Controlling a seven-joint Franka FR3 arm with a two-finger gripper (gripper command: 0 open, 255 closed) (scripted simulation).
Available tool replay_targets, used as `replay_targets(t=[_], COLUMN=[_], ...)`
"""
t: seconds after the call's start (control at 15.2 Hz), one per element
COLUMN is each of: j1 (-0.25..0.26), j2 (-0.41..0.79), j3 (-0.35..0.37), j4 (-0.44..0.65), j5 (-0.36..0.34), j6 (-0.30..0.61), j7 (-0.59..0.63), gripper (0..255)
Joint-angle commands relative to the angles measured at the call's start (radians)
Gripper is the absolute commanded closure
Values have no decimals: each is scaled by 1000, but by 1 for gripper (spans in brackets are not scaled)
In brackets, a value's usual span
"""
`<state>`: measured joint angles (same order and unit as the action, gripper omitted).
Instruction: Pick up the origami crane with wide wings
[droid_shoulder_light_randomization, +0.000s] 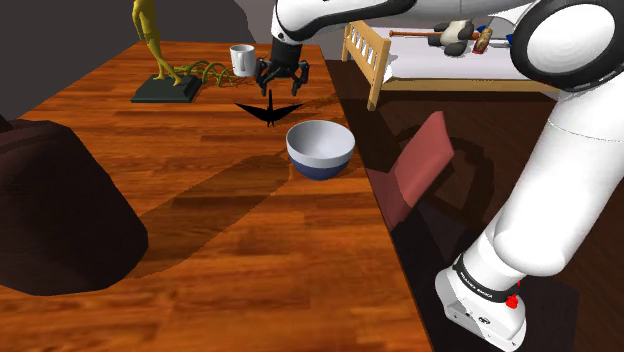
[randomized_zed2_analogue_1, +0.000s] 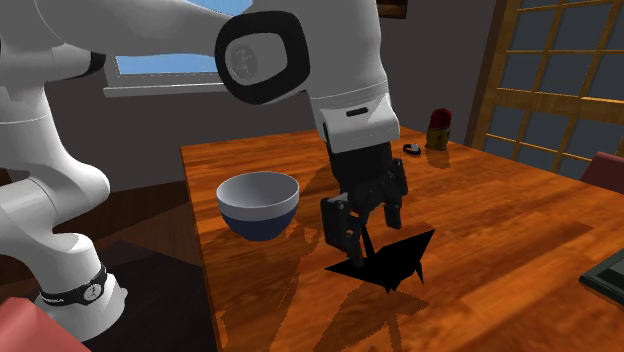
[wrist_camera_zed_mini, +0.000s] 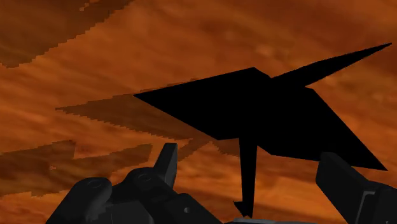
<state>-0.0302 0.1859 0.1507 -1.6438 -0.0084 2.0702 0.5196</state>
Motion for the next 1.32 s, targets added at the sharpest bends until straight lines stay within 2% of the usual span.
replay_targets(t=[0.0,0.13,0.59,0.73,0.79,1.25], j1=[8,14,13,13,13,13], j2=[74,133,141,141,141,142], j3=[-3,-8,-9,-9,-10,-10], j4=[91,170,79,79,80,80], j5=[-13,-22,-23,-23,-23,-23], j6=[-8,-20,78,78,78,79], j7=[39,62,63,63,62,62], gripper=[0,0,0,0,255,255])
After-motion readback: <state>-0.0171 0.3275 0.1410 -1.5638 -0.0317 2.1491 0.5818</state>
